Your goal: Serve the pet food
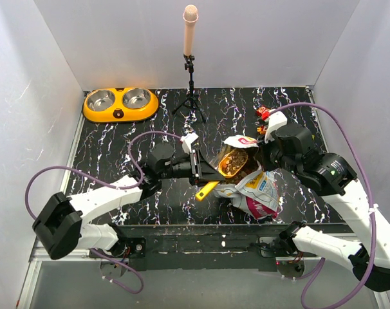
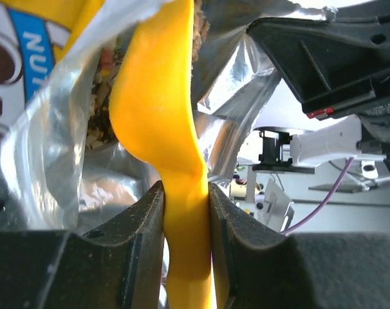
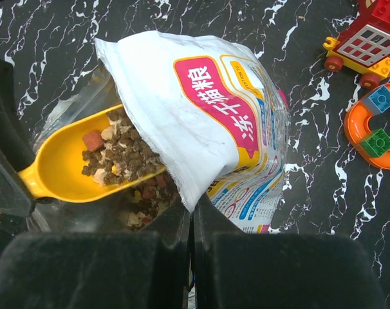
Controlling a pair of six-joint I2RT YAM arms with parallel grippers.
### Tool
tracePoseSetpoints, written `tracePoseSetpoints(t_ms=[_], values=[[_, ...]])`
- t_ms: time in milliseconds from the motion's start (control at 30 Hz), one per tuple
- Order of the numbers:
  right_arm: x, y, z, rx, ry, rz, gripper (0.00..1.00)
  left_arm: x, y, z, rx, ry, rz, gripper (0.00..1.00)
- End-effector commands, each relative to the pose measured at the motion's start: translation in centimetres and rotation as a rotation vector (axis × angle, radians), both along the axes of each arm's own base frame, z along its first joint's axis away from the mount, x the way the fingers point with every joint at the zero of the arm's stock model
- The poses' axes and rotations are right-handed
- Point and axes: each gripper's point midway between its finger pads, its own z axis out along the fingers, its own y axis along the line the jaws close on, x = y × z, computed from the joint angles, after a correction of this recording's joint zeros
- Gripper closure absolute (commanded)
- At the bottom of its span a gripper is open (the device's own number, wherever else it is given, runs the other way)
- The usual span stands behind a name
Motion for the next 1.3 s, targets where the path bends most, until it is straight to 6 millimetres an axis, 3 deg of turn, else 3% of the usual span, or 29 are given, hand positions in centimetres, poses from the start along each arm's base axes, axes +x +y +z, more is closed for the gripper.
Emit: tracePoseSetpoints(t_ms=[0, 200, 533, 1067, 1267], values=[[0.6, 0.3, 4.1, 0.114, -0.146, -0.007, 0.99, 1.6, -1.3, 1.5, -0.195, -0.199, -0.013, 1.00], [0.3, 0.1, 5.1, 0.112, -0.155, 0.004, 0.99, 0.2, 0.7, 1.5, -0.187, -0.219, 0.035, 1.00], [0.2, -0.1, 4.8, 0.123, -0.152, -0.009, 0.99, -1.0, 1.7, 2.0, -0.232, -0.220, 0.006, 1.00], [1.1, -2.5, 4.9, 0.099, -0.151, -0.185, 0.99, -4.3, 4.3, 6.5, -0.303, -0.279, -0.045, 1.00], [0.7, -2.3, 4.6, 0.110, -0.146, -0.163, 0.99, -3.8, 4.5, 9.7, -0.321, -0.312, -0.009, 1.00]])
